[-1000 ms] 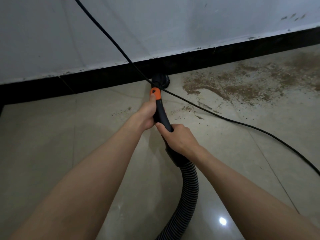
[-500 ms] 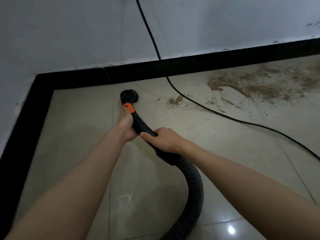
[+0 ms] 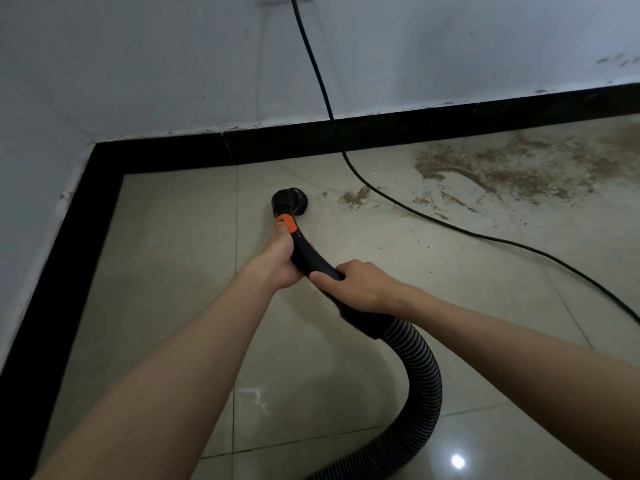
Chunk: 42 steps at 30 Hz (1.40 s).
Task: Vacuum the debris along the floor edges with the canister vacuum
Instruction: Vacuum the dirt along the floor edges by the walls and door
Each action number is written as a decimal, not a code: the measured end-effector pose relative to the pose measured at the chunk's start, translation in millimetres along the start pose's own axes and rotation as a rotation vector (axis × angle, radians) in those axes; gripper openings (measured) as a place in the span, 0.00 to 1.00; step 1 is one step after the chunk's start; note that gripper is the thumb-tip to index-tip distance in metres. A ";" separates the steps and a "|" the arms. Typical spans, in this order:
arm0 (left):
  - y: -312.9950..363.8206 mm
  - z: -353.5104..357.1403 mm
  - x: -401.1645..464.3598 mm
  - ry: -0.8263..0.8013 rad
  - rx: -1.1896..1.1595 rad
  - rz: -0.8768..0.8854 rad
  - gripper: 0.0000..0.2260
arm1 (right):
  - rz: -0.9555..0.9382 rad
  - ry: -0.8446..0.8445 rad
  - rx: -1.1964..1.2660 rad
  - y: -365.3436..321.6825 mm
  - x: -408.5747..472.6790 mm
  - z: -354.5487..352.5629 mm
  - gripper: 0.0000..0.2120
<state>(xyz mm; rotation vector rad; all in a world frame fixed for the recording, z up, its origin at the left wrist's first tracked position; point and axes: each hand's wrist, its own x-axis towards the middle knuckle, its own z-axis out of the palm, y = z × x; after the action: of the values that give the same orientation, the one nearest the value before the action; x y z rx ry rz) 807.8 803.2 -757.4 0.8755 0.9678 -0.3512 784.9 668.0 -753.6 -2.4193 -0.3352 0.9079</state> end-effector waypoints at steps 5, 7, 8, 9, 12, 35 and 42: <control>1.6 12.7 0.7 0.007 0.062 0.017 0.28 | 0.039 0.028 0.034 1.0 2.6 -4.4 0.24; 1.4 16.7 2.5 0.008 0.086 0.027 0.28 | 0.047 0.035 0.047 3.1 3.4 -6.5 0.24; 0.9 18.4 4.3 0.009 0.094 0.031 0.28 | 0.050 0.037 0.052 4.6 3.7 -7.5 0.24; 0.5 20.0 5.8 0.008 0.099 0.033 0.28 | 0.053 0.038 0.059 6.4 3.5 -8.4 0.24; -1.0 25.5 10.0 -0.014 0.111 0.026 0.29 | 0.058 0.037 0.093 11.9 2.0 -11.1 0.24; -26.3 59.9 18.6 -0.059 0.177 0.006 0.23 | 0.108 0.094 0.170 44.1 -21.2 -21.0 0.24; -20.5 70.5 29.3 -0.039 0.231 0.055 0.23 | 0.117 0.114 0.239 47.3 -8.0 -25.6 0.23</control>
<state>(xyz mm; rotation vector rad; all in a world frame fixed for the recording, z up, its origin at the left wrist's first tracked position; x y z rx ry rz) 851.1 738.9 -772.7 1.0991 0.8767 -0.4371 798.1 615.6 -759.4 -2.2751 -0.0398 0.8060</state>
